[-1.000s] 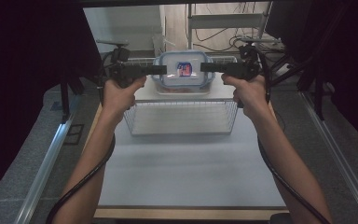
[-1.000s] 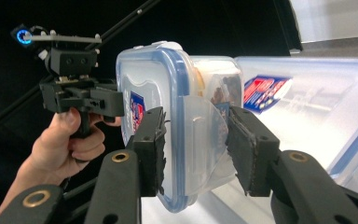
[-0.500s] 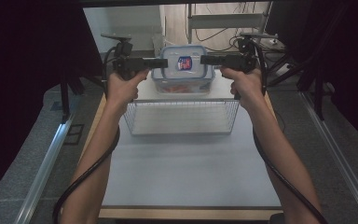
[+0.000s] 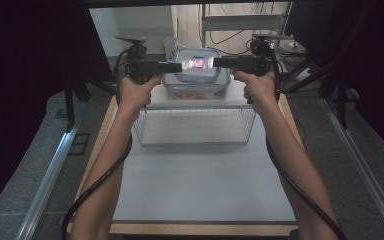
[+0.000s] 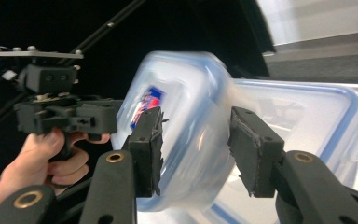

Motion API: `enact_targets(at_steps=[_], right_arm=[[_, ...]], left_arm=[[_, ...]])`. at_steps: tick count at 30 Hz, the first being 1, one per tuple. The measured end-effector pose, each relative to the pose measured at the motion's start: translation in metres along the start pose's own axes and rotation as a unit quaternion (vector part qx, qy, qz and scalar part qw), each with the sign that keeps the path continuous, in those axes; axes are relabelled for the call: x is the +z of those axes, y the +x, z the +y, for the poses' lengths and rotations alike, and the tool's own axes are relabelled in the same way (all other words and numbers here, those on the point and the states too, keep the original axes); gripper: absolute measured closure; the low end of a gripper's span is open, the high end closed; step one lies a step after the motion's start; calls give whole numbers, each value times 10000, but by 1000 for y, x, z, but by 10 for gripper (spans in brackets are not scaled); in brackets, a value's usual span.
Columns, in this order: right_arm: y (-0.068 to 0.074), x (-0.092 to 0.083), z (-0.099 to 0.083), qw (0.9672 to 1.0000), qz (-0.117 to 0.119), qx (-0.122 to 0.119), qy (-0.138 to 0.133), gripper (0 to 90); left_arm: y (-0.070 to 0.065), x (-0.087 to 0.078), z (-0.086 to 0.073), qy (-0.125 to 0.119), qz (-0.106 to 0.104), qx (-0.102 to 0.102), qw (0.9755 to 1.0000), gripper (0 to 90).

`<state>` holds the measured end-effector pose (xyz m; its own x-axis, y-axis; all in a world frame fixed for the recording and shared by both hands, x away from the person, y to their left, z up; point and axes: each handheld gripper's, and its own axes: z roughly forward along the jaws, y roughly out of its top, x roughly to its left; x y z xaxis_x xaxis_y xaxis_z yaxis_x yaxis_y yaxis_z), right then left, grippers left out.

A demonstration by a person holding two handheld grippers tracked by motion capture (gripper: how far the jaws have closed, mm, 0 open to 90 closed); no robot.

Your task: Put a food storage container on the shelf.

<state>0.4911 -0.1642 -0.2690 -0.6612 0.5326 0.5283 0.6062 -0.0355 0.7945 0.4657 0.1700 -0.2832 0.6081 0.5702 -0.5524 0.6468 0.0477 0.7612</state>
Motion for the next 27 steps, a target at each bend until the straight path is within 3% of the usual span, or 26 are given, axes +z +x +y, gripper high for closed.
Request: enact_targets(at_steps=[6,8,11,15,20,22,27], right_arm=[[-3,6,3,9996,-262,-80,-81,497],[-3,7,3,9991,-370,-179,-129,479],[1,2,3,9978,-452,-407,-251,482],[8,-12,-1,9945,-599,-786,-341,569],[16,-24,-13,9901,-730,-1183,-198,644],[18,-28,-22,9876,-765,-1365,-102,634],[15,-35,-44,9858,-694,-1528,-91,550]], left_arm=[[3,1,0,-166,-27,-166,9997,444],[1,0,0,-260,-11,-115,9996,402],[-6,-6,-2,-379,90,110,9992,350],[-18,-18,-7,-475,345,596,9965,352],[-31,-26,-23,-457,651,1174,9899,409],[-36,-26,-33,-370,683,1362,9876,396],[-43,-22,-60,-158,881,1893,9778,306]])
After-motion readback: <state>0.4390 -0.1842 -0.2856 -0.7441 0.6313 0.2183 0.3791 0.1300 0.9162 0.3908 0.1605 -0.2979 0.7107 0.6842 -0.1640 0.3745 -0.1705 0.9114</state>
